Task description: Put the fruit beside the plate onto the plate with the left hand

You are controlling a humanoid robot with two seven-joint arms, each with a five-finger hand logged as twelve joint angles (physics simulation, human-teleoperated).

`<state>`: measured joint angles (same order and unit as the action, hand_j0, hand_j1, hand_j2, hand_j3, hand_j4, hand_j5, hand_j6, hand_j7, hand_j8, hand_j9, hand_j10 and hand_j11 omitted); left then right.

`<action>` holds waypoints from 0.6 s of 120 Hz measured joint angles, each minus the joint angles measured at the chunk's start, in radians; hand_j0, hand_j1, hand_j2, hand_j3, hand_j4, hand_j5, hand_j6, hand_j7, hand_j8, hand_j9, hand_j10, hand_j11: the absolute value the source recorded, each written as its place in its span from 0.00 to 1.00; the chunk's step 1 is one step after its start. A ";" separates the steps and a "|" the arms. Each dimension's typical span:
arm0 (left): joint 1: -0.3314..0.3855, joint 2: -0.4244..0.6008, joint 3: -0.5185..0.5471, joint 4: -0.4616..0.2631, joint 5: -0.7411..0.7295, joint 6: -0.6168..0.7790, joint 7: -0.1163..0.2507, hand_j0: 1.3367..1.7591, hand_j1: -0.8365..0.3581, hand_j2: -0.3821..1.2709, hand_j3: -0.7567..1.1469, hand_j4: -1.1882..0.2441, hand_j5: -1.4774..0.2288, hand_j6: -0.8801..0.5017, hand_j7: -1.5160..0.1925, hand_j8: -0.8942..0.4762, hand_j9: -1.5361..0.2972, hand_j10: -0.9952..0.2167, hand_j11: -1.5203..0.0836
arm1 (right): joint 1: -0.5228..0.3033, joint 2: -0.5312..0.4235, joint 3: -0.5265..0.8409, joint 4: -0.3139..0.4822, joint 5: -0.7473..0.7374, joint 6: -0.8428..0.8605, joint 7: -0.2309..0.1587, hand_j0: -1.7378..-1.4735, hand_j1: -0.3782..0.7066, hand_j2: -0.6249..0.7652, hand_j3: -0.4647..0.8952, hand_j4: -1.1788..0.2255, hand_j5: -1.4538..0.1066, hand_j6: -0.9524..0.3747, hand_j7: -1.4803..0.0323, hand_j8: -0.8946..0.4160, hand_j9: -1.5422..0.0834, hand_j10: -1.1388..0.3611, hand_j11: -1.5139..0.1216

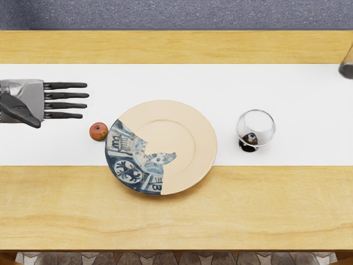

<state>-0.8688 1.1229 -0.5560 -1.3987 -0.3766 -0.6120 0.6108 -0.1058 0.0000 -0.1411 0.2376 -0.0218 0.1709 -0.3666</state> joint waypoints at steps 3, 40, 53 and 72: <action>-0.001 -0.001 0.000 -0.007 0.000 0.000 0.000 0.76 0.98 0.23 0.40 0.83 0.86 0.63 0.88 0.65 0.83 0.82 0.94 | 0.000 0.000 0.000 0.000 0.000 0.000 0.000 0.30 0.03 0.45 0.34 0.84 0.93 0.72 0.98 0.68 0.95 0.76 0.93; -0.085 0.059 -0.040 -0.054 0.081 0.000 0.000 0.76 0.98 0.23 0.40 0.83 0.86 0.63 0.88 0.65 0.83 0.82 0.94 | 0.001 0.000 0.002 0.000 0.002 0.000 0.000 0.30 0.03 0.45 0.34 0.84 0.93 0.72 0.98 0.68 0.95 0.76 0.93; -0.146 0.016 -0.061 -0.137 0.342 0.006 0.000 0.76 0.98 0.23 0.40 0.82 0.86 0.63 0.88 0.65 0.83 0.81 0.94 | 0.002 0.000 0.003 0.000 0.003 -0.001 0.000 0.30 0.03 0.45 0.34 0.84 0.93 0.72 0.98 0.68 0.95 0.76 0.93; -0.170 -0.156 -0.067 -0.223 0.751 0.202 0.000 0.76 0.98 0.23 0.40 0.82 0.86 0.63 0.88 0.64 0.83 0.81 0.94 | 0.002 0.000 0.004 -0.002 0.003 -0.002 0.000 0.30 0.03 0.45 0.34 0.84 0.93 0.72 0.98 0.68 0.95 0.76 0.93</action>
<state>-1.0392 0.9669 -0.6229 -1.6218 0.3742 -0.4102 0.6109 -0.1043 0.0000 -0.1374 0.2361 -0.0185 0.1691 -0.3666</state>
